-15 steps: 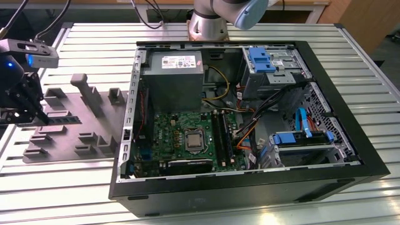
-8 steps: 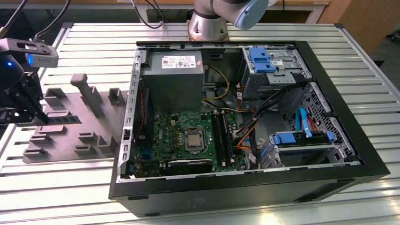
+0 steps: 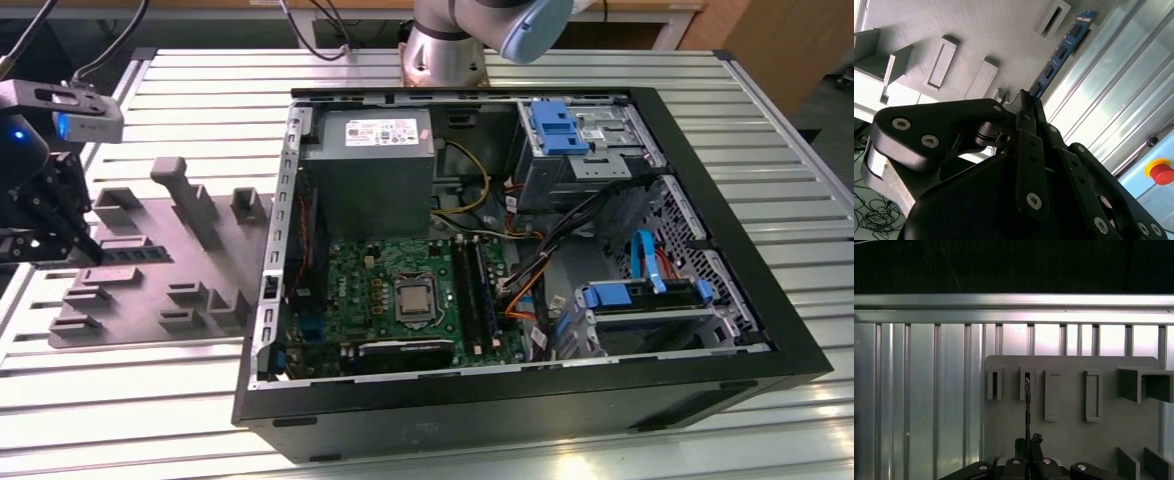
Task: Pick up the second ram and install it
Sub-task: 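Pick up the second ram and move it above second insertion slot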
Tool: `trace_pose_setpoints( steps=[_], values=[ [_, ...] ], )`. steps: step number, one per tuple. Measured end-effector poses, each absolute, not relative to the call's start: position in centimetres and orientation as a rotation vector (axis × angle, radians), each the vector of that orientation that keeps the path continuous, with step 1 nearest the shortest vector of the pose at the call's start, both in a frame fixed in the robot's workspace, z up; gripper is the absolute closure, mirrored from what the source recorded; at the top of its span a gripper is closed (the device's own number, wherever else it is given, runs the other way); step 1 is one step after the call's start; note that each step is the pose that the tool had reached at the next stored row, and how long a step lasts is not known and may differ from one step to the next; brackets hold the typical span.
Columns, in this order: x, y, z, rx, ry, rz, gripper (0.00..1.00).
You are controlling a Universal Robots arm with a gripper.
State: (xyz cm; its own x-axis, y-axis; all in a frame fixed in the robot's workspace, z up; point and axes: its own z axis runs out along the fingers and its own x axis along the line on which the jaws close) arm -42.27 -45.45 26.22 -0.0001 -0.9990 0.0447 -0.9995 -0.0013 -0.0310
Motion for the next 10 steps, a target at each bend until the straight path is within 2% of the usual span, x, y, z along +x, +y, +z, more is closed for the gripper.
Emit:
trace_pose_setpoints(
  steps=[10],
  values=[
    [-42.26,-45.45,26.52,2.215,-2.213,0.084,0.86]
  ],
)
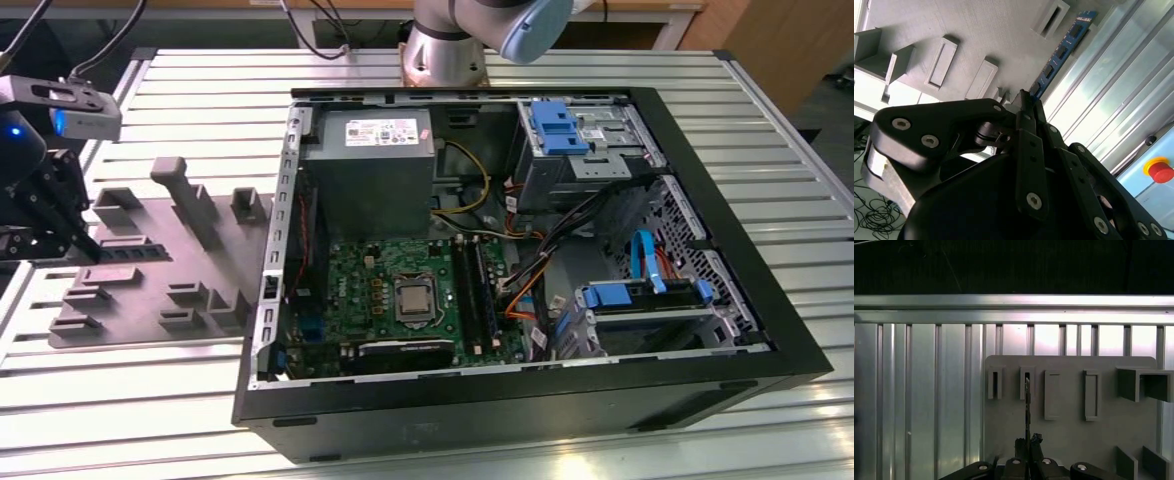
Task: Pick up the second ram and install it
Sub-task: 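Pick up the second ram and move it above second insertion slot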
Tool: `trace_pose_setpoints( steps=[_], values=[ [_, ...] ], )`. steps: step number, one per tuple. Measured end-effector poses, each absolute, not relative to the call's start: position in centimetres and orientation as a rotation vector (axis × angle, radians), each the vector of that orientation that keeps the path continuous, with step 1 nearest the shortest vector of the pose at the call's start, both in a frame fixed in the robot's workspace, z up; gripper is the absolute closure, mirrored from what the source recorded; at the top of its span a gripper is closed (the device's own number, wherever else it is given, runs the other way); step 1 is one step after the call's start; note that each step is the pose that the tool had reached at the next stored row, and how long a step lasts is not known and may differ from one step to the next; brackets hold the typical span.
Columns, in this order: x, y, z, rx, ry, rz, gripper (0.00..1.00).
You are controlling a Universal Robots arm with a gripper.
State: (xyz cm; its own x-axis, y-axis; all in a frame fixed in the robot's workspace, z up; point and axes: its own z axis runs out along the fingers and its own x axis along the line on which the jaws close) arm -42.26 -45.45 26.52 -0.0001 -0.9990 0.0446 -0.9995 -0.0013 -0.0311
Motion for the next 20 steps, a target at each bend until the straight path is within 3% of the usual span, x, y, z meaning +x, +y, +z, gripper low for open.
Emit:
trace_pose_setpoints(
  steps=[20],
  values=[
    [-42.27,-45.45,27.1,2.215,-2.213,0.084,0.86]
  ],
)
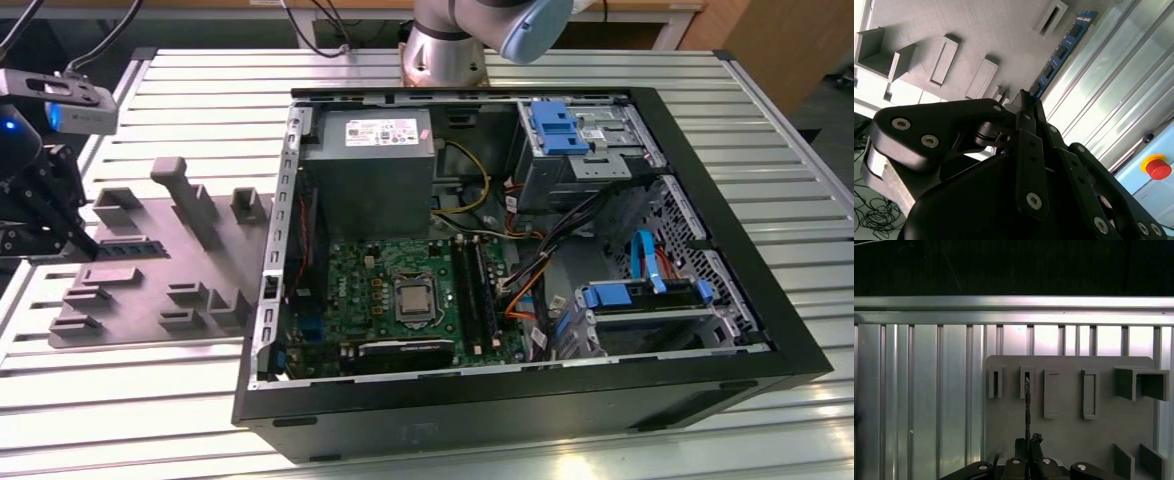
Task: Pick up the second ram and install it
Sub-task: 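Pick up the second ram and move it above second insertion slot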
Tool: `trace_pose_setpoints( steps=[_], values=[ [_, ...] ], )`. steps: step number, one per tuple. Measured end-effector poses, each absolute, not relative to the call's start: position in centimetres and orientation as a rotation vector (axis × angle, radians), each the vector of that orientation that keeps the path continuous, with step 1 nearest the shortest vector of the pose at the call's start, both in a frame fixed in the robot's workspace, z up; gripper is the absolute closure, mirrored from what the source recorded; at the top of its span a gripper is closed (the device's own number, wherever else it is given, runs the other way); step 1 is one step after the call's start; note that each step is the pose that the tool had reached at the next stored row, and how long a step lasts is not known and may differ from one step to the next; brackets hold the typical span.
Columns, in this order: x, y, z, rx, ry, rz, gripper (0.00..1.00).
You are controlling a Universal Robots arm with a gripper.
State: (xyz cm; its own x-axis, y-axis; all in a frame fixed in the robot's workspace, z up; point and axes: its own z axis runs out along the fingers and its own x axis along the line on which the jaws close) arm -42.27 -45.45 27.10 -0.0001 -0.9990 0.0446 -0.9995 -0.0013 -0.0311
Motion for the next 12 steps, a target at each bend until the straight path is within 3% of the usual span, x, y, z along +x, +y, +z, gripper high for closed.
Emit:
trace_pose_setpoints(
  steps=[12],
  values=[
    [-42.27,-45.45,27.5,2.214,-2.213,0.084,0.86]
  ],
)
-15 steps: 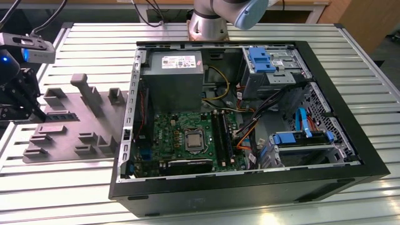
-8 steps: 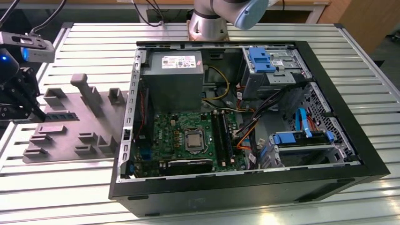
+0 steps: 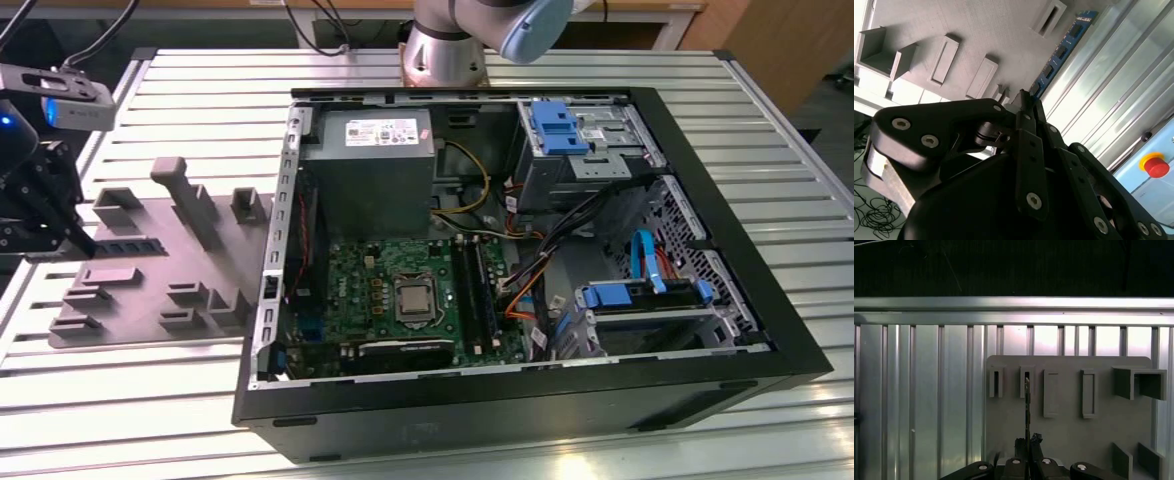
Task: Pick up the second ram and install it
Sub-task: 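Pick up the second ram and move it above second insertion slot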
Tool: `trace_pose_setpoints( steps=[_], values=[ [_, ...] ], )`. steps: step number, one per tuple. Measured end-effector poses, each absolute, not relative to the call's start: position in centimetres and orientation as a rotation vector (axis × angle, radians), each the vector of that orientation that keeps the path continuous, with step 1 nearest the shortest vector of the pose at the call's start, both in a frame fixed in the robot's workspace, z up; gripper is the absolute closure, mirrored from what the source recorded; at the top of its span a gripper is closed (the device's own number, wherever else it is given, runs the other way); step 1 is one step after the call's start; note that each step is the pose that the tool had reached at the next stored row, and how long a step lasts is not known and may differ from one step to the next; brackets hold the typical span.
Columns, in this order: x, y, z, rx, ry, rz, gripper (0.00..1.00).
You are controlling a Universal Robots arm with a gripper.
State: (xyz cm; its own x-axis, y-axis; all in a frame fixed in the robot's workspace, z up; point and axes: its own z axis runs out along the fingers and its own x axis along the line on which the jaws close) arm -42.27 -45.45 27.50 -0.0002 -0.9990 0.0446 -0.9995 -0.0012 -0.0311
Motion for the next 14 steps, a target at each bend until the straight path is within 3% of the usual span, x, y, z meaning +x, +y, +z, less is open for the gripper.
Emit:
trace_pose_setpoints(
  steps=[14],
  values=[
    [-42.27,-45.45,27.98,2.214,-2.213,0.084,0.86]
  ],
)
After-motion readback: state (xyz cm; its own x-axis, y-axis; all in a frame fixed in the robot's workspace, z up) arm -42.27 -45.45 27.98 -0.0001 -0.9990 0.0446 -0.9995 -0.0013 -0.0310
